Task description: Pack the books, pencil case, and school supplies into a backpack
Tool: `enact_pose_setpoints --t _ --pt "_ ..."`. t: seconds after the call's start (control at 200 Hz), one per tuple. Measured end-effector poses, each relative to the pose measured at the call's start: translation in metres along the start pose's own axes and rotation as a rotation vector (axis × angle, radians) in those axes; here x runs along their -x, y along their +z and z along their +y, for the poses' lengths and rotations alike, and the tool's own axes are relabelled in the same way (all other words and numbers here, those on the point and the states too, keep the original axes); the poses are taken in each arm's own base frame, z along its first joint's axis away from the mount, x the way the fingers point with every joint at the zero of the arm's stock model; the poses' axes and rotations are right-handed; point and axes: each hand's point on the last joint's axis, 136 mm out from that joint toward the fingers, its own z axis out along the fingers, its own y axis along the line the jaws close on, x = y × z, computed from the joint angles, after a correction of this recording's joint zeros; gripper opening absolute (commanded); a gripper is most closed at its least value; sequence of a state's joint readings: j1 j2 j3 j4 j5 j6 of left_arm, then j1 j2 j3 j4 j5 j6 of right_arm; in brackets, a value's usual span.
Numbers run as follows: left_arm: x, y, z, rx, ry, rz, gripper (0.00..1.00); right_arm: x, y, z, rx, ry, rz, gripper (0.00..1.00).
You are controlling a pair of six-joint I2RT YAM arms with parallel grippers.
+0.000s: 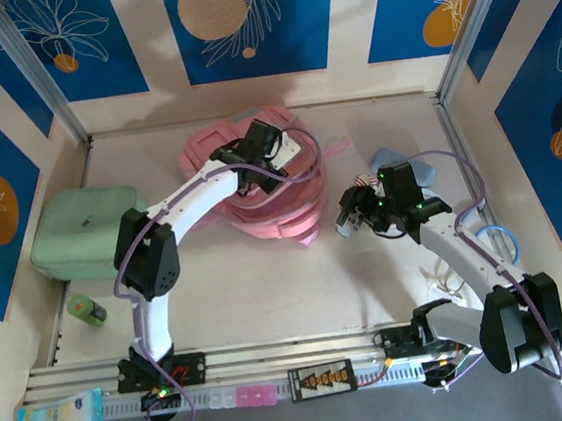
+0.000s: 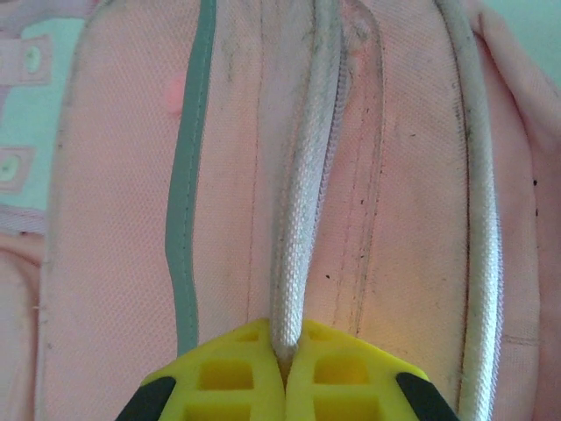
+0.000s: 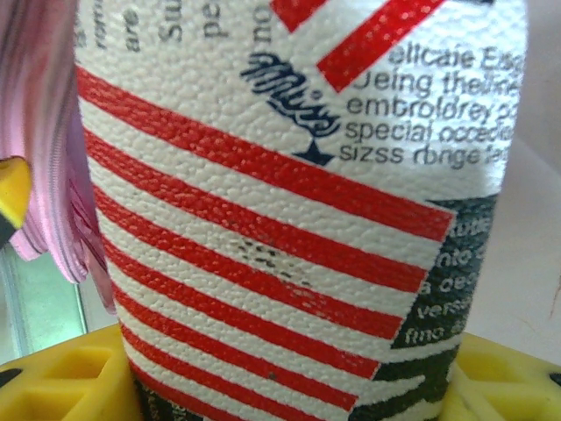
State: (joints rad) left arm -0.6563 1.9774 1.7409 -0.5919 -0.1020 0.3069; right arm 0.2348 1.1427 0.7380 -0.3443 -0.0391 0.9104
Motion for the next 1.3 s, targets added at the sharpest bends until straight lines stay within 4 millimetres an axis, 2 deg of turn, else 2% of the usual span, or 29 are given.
enact_pose_setpoints --t 0.115,0.22,0.295,0.365,0.615,0.77,0.82,0.95,1.015,1.135,1.3 --pt "0.012 -0.024 0.009 0.008 -0.069 -0.054 0.00 0.002 -0.001 0.010 0.051 -0.004 0.005 0.49" --pt "0.033 -0.052 0.019 0.000 -0.131 -0.110 0.00 0.004 0.001 0.024 0.113 -0.007 0.008 0.49" --pt "0.049 -0.069 0.024 -0.004 -0.168 -0.153 0.00 0.005 0.008 0.034 0.144 0.000 0.028 0.48" --pt "0.057 -0.078 0.024 -0.014 -0.200 -0.176 0.00 0.008 0.020 0.044 0.157 0.009 0.055 0.47" --pt "0.062 -0.082 0.013 -0.069 -0.271 -0.192 0.00 0.011 0.070 0.097 0.203 0.020 0.134 0.45" --pt "0.071 -0.093 0.020 -0.052 -0.306 -0.213 0.00 0.023 0.111 0.113 0.208 0.053 0.149 0.46" --pt "0.074 -0.097 0.023 -0.047 -0.314 -0.222 0.00 0.027 0.126 0.118 0.204 0.059 0.154 0.51" --pt "0.080 -0.103 0.027 -0.039 -0.332 -0.236 0.00 0.034 0.154 0.132 0.215 0.061 0.162 0.78" --pt "0.082 -0.101 0.027 -0.040 -0.341 -0.236 0.00 0.033 0.157 0.136 0.228 0.063 0.163 0.84" --pt "0.082 -0.096 0.027 -0.042 -0.345 -0.229 0.00 0.033 0.154 0.137 0.243 0.061 0.156 0.82" --pt "0.082 -0.096 0.026 -0.046 -0.344 -0.228 0.00 0.023 0.140 0.124 0.232 0.076 0.159 0.63"
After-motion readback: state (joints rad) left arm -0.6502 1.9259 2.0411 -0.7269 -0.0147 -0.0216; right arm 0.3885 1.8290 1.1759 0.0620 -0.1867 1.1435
